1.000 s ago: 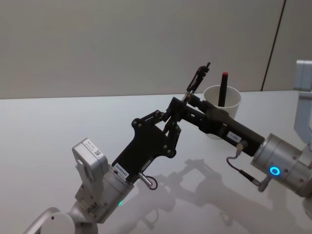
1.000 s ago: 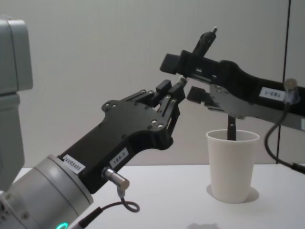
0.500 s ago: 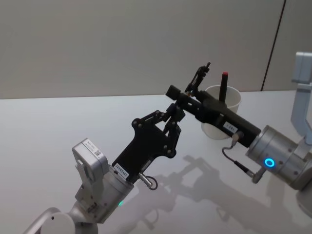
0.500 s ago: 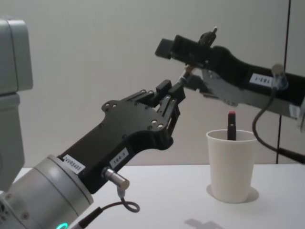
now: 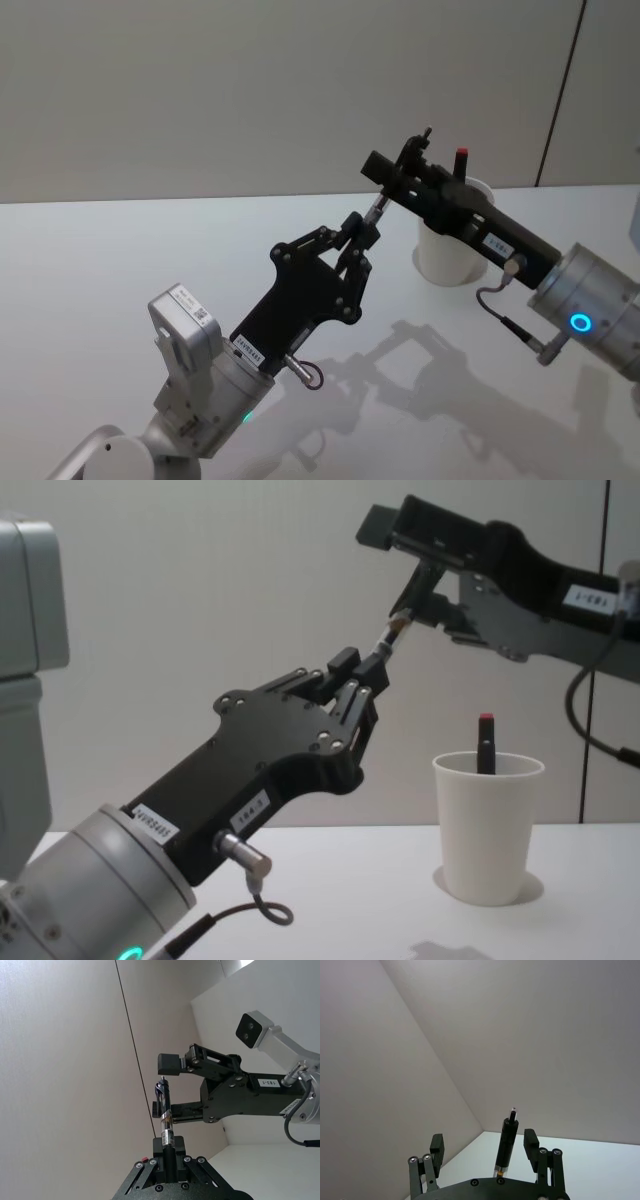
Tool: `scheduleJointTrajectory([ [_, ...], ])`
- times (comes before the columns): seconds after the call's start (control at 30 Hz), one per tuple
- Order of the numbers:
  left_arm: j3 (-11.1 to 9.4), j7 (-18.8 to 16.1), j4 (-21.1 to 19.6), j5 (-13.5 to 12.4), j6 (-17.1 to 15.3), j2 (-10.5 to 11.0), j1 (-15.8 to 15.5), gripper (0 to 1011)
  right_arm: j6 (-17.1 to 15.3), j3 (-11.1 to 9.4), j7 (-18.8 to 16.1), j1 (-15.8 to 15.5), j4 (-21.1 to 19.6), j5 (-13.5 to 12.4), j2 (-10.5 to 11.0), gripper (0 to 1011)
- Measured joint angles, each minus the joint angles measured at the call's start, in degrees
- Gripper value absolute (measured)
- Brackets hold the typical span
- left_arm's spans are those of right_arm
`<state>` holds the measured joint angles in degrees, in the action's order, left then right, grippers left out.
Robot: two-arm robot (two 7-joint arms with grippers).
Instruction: Place the pen into the pen holder.
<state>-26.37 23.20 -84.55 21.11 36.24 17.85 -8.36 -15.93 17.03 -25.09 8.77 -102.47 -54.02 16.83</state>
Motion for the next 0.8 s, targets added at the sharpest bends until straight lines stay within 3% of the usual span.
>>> scheduleJointTrajectory([
  [0.37, 0.0, 0.0, 0.0, 0.0, 0.0, 0.0, 0.0, 123, 0.4, -0.1, 0.3, -0.4, -1.0, -0.9, 0.9, 1002],
  [0.8, 0.0, 0.0, 0.0, 0.0, 0.0, 0.0, 0.0, 123, 1.1, 1.2, 4.1, 0.8, 1.9, 1.1, -0.7, 1002],
])
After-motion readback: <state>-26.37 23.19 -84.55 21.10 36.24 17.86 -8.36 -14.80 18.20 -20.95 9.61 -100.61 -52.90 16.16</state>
